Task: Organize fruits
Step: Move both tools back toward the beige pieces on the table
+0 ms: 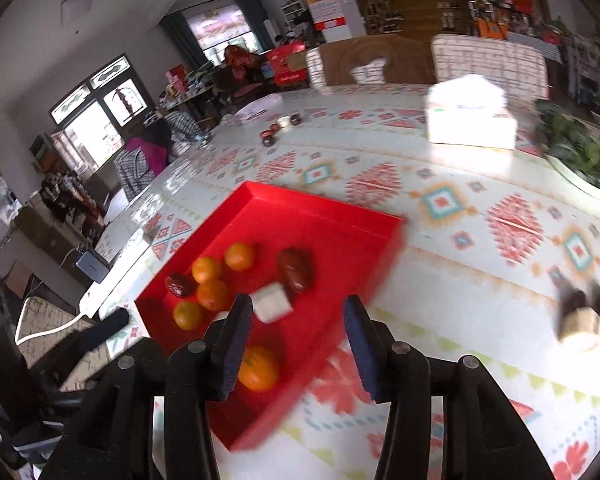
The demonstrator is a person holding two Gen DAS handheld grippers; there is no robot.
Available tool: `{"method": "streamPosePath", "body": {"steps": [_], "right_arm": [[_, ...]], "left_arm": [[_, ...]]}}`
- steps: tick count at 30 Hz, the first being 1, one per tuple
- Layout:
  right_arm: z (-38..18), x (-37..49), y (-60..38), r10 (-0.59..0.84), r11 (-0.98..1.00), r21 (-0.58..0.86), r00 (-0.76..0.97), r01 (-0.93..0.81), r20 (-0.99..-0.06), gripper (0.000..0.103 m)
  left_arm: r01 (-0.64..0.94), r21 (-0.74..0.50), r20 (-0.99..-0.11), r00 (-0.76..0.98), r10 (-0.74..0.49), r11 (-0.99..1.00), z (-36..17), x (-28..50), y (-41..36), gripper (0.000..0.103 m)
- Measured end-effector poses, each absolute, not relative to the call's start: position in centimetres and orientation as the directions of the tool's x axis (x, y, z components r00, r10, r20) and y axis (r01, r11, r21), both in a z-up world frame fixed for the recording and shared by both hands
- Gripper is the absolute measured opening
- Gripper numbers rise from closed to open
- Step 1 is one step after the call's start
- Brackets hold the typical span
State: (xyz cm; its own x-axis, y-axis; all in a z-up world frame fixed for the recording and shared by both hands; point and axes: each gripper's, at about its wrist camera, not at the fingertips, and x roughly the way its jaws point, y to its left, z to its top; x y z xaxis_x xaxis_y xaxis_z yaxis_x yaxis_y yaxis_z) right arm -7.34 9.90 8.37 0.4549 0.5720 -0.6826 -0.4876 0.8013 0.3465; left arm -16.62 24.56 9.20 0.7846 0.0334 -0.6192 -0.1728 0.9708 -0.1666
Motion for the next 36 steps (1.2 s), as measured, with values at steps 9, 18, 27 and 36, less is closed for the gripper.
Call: {"method": "streamPosePath", "body": {"steps": [9,18,27,36], "right_arm": [[9.0,-8.6,1.1,0.510,0.858,0.345,0.547,-0.381,-0.664,0.054],[9.5,-9.0,-7.4,0.439,0.897,0.350,0.625,-0.269,-0.645,0.056],[9.4,-7.6,-14.1,0.347,0.929,0.340,0.669,-0.148,-0.657,0.059],[5.2,-4.1,-13.9,0.336,0.932,0.347,0.607,-0.104,-0.720,0.061]], "left_arm": [[-0.094,-0.061,-0.629,0.777,0.035,0.994,9.8,-16.9,18.5,0.088],[-0.030,-0.013,-0.656,0.754,0.014,0.999,9.4,-16.5,14.4,0.088],[0.045,-0.064,-0.675,0.734,-0.077,0.997,8.7,-15.8,12.0,0.088],[0.075,-0.066,-0.692,0.715,-0.099,0.995,8.0,-15.1,10.7,0.088]]}}
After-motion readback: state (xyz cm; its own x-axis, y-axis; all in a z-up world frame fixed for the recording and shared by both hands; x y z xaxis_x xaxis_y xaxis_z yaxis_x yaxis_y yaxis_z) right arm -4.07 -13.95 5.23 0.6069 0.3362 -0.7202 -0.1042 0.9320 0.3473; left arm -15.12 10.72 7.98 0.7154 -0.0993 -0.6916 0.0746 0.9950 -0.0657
